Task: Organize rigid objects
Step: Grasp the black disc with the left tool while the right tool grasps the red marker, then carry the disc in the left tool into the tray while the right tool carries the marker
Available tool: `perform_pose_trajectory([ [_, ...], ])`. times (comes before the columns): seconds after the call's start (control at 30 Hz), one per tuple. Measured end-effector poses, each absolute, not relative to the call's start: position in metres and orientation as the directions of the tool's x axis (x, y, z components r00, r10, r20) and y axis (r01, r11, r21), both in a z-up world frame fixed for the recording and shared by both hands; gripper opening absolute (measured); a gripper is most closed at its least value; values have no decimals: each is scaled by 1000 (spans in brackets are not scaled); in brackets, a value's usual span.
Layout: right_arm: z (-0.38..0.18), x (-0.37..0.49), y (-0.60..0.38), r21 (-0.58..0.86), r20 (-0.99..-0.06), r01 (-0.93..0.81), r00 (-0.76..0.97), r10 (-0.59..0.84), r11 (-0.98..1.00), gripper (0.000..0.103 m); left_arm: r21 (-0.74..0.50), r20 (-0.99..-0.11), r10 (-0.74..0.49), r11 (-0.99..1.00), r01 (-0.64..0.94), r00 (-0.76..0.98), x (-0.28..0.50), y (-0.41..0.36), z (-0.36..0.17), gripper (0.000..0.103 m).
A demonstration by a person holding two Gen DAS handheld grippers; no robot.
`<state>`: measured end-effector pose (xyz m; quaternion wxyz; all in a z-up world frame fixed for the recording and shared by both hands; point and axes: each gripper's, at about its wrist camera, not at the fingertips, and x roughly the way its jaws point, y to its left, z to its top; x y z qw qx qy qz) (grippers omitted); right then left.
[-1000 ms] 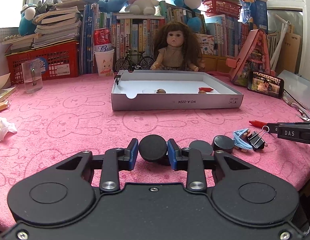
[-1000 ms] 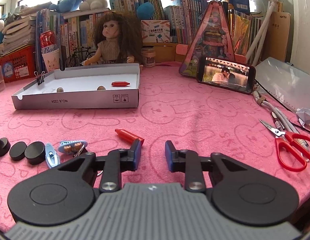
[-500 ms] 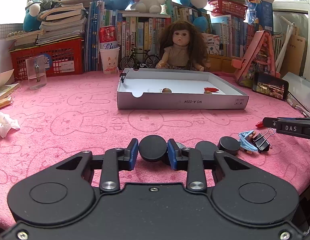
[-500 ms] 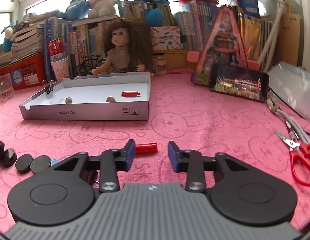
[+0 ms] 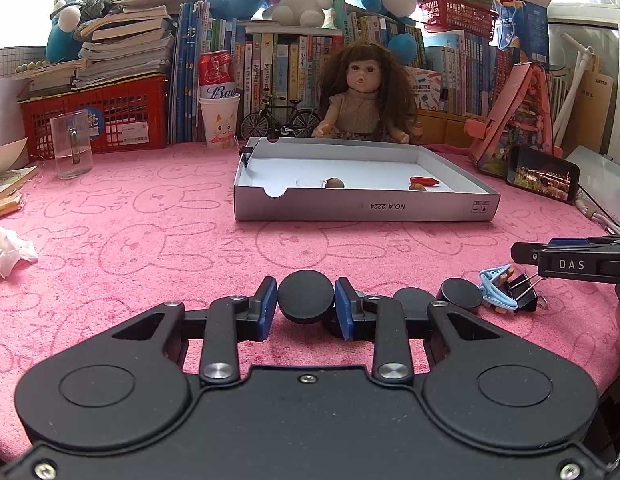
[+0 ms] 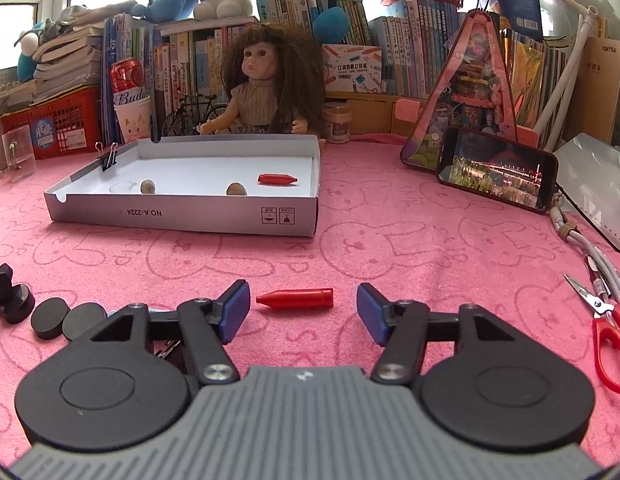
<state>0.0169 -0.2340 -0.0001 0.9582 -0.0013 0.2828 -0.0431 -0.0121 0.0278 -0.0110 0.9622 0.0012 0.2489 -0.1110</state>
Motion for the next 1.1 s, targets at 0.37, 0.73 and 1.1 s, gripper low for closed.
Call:
perform_pose_trajectory([
  [0.37, 0, 19, -230, -32, -551, 57, 832, -65, 998, 49, -48, -470, -208, 976, 211, 858, -2, 25, -7, 30],
  [0.73, 16, 19, -230, -6, -485, 68, 872, -62, 998, 49, -43, -445, -203, 978, 206, 872, 14, 20, 6, 30],
  [1.1, 26, 30, -223, 25, -450, 53, 892, -36, 998, 49, -82, -429, -208, 978, 192, 879, 45, 14, 22, 30],
])
